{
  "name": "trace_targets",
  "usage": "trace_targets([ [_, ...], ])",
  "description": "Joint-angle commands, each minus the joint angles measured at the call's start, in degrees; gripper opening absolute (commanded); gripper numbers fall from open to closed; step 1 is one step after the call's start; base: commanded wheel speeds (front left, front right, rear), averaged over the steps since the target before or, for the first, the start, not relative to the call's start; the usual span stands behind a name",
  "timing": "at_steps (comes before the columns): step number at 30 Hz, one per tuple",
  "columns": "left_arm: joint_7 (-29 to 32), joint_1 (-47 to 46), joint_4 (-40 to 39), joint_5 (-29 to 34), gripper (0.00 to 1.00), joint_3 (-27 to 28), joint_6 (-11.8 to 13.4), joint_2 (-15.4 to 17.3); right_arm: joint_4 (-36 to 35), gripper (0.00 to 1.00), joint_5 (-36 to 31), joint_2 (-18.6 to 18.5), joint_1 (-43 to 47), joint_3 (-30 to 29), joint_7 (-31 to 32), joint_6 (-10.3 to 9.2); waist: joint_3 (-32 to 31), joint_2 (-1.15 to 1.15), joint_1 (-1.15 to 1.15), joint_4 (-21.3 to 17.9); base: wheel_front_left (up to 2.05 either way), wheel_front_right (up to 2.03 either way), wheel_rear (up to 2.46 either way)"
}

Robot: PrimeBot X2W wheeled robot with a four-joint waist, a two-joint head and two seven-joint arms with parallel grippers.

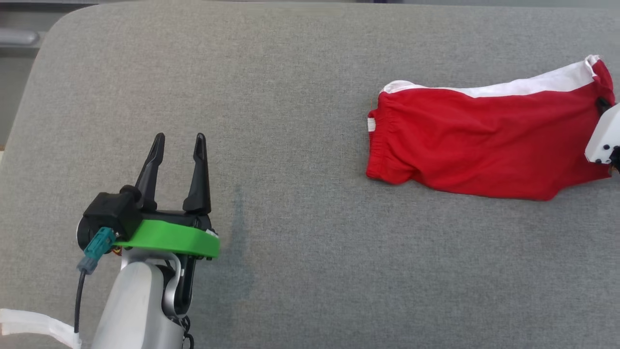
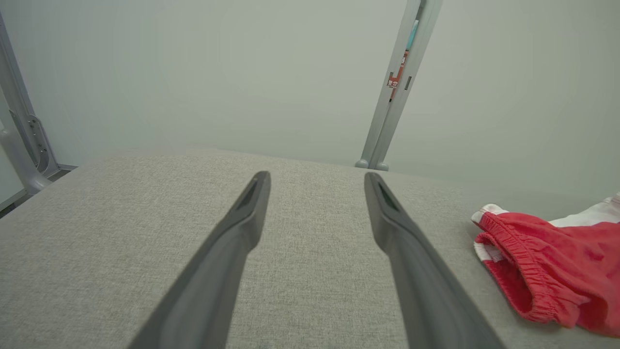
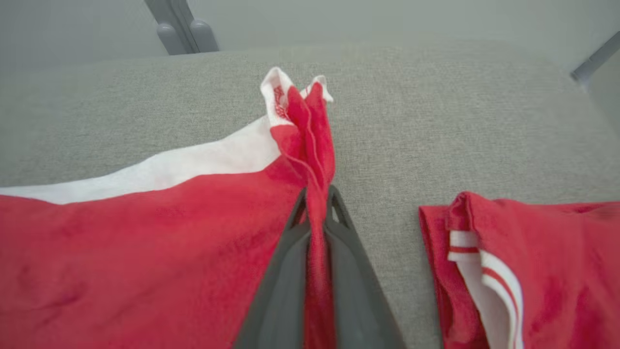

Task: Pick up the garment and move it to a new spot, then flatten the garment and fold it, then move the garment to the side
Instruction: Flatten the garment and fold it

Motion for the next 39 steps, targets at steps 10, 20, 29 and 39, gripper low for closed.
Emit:
trace_targets([
  [10,0.01,1.9,1.06,-0.98,1.0,0.11,-0.11,0.13,-3.58,0.0,-4.31,4.53,-1.78,1.94,-0.04,-0.11,-3.71,0.0,0.0,-2.1,0.0,0.0,0.0],
  [20,0.02,2.44,1.28,-1.59,1.0,-0.29,-0.12,0.14,-11.03,0.0,-6.81,14.08,-0.88,3.28,2.87,-0.11,-4.57,0.0,0.0,-1.2,0.0,0.0,0.0],
  [29,0.01,2.05,1.09,-2.09,1.0,-0.25,-0.12,0.14,-10.86,0.0,-9.83,20.27,0.09,2.84,6.01,-0.11,-3.55,0.0,0.0,-0.17,0.0,0.0,0.0],
  [39,0.01,1.14,1.41,-2.75,1.0,-1.23,-0.12,0.14,-6.48,1.0,-11.59,24.76,0.24,0.15,8.08,-0.11,-2.94,0.0,0.0,0.91,0.0,0.0,0.0],
])
